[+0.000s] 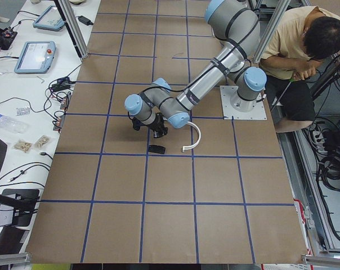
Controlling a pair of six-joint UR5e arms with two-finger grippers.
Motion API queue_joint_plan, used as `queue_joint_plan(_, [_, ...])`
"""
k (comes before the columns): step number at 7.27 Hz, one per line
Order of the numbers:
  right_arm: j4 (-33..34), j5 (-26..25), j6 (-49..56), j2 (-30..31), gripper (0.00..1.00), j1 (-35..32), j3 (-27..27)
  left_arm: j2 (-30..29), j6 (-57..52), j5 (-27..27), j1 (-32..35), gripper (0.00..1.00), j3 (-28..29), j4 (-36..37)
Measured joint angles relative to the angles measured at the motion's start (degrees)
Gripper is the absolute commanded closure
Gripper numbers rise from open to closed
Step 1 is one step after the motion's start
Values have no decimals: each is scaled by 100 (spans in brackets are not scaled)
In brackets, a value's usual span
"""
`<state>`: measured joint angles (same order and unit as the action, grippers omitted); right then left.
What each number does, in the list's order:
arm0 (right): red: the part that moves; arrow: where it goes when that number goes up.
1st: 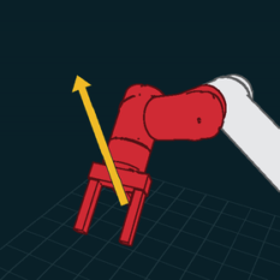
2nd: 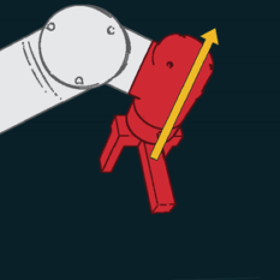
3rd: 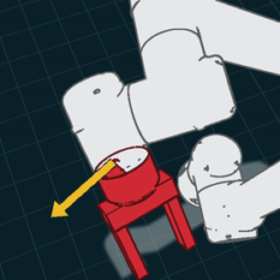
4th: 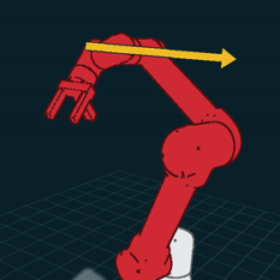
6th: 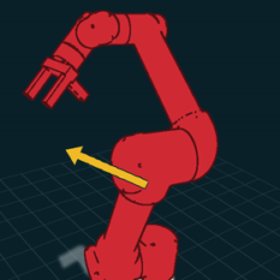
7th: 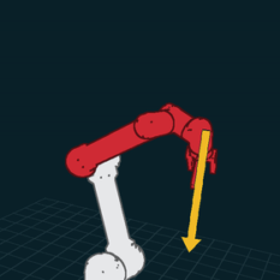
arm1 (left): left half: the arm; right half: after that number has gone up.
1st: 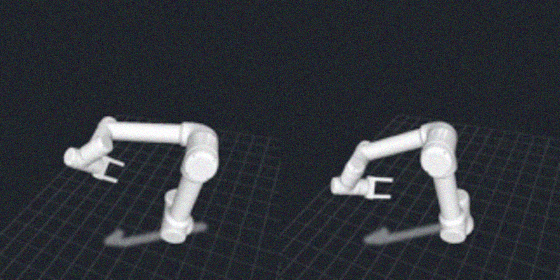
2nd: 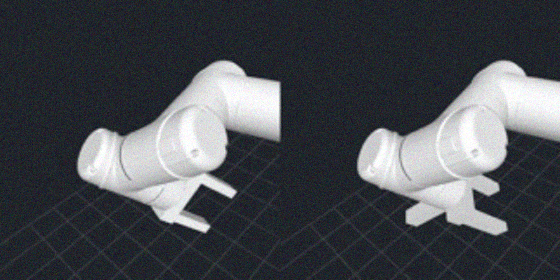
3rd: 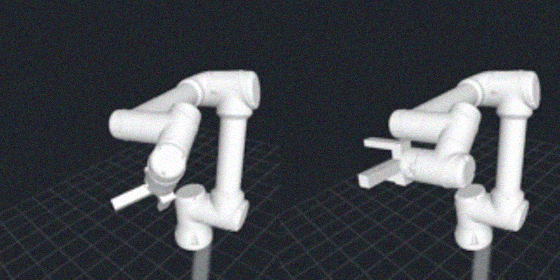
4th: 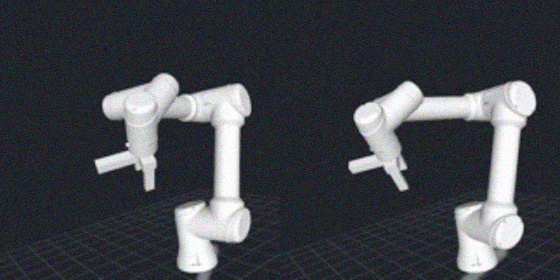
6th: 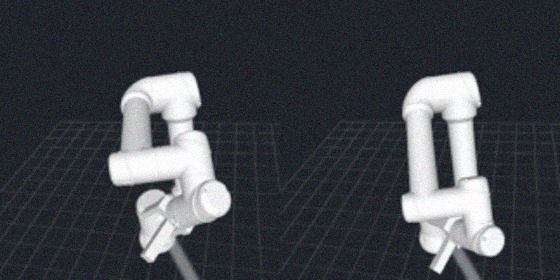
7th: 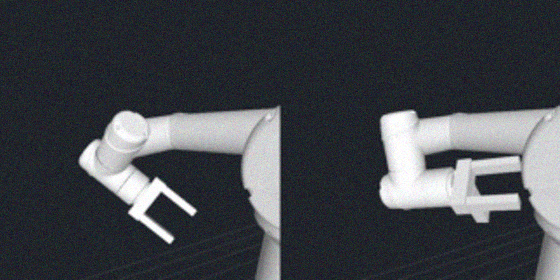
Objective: Place bearing gear from tray to pile
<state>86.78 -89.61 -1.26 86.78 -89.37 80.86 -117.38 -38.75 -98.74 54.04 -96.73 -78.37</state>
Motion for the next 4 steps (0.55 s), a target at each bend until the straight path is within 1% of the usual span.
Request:
queue_joint_plan(3, [-5, -104, 26, -16, 0, -2, 0, -8, -34, 148, 10, 100, -86, 50])
queue_joint_plan(4, [-2, -178, 46, -18, 0, -2, 0, -11, -48, 152, 10, 93, -102, 56])
